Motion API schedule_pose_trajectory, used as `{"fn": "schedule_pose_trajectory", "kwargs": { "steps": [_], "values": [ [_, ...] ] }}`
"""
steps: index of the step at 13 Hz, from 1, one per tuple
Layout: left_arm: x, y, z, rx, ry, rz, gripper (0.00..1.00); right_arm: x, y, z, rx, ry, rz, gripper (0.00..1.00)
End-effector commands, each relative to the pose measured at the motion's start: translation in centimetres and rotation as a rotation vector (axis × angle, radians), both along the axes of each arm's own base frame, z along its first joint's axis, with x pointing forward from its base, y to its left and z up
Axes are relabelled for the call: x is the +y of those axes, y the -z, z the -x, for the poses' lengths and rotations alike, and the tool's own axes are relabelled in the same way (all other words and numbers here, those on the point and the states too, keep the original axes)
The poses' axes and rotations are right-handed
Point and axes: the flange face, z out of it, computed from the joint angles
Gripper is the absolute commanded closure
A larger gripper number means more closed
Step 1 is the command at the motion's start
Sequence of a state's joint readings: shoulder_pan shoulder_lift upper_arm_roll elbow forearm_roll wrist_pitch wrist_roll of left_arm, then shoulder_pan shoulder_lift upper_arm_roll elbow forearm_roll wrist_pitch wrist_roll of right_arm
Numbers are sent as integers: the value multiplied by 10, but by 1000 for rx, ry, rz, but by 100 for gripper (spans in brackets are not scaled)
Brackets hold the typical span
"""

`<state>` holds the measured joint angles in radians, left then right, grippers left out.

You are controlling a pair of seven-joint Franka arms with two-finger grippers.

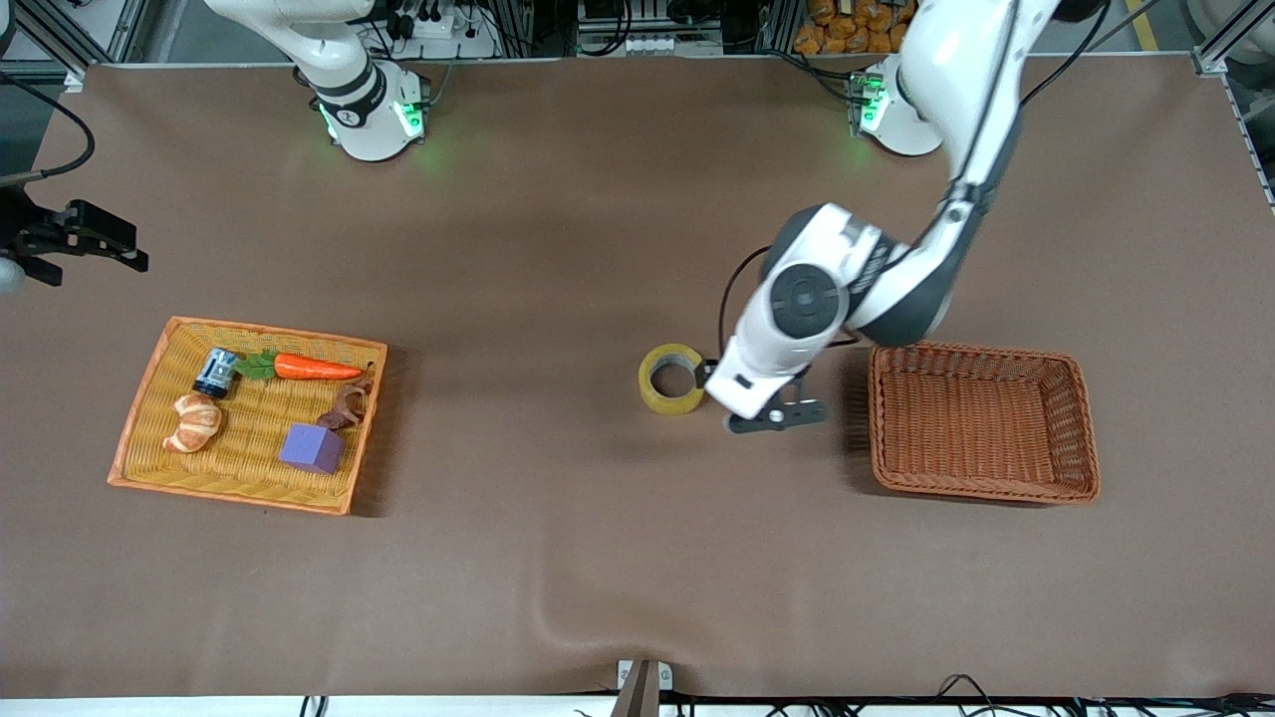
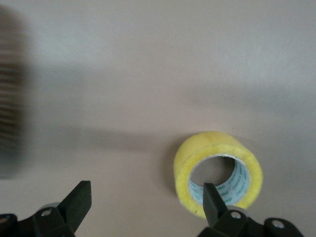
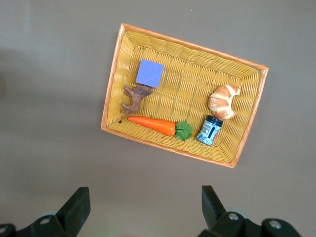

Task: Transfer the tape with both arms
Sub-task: 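Grasp the tape roll with the left gripper and carry it to the brown basket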

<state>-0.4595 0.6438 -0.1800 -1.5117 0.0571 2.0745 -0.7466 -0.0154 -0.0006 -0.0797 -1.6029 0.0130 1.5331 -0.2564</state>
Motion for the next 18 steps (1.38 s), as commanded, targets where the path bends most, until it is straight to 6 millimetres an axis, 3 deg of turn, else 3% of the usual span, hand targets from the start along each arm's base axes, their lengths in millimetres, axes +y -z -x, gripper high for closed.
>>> {"fn": "schedule_pose_trajectory", "kwargs": {
  "steps": [1,3,4,5,6,9,11,12,14,15,16,18],
  "values": [
    [-28,47,11,-30,-14,-22,0,-10,-4,0,20,-20,34,0],
    [-39,71,22,-14,-1,-26,0,-12,-13,-5,-30,-8,51,0],
    [-45,80,28,-6,9,-28,13,-12,-16,-12,-85,-7,53,0],
    [-46,87,29,-4,11,-30,45,-11,-15,-17,-107,-7,50,0],
    [-47,93,31,-2,14,-32,97,-9,-11,-19,-99,-12,43,0],
    [-46,92,30,-1,-24,-37,100,-7,-8,-18,-86,-11,26,0],
    [-38,72,21,-18,-92,-35,100,-15,-7,-14,-66,-4,7,0],
    [-23,47,9,-25,-118,-40,100,-16,-7,-14,-63,-1,7,0],
    [25,-26,-12,-54,-197,-47,100,-14,-8,-14,-65,-4,4,0],
    [72,-59,-32,-75,-258,-38,100,-13,-7,-14,-64,-5,2,0],
    [106,-82,-40,-82,-280,-26,100,-13,-7,-14,-64,-5,2,0],
    [187,-88,-56,-73,-366,-45,100,-15,-7,-14,-66,-2,-1,0]
  ]
}}
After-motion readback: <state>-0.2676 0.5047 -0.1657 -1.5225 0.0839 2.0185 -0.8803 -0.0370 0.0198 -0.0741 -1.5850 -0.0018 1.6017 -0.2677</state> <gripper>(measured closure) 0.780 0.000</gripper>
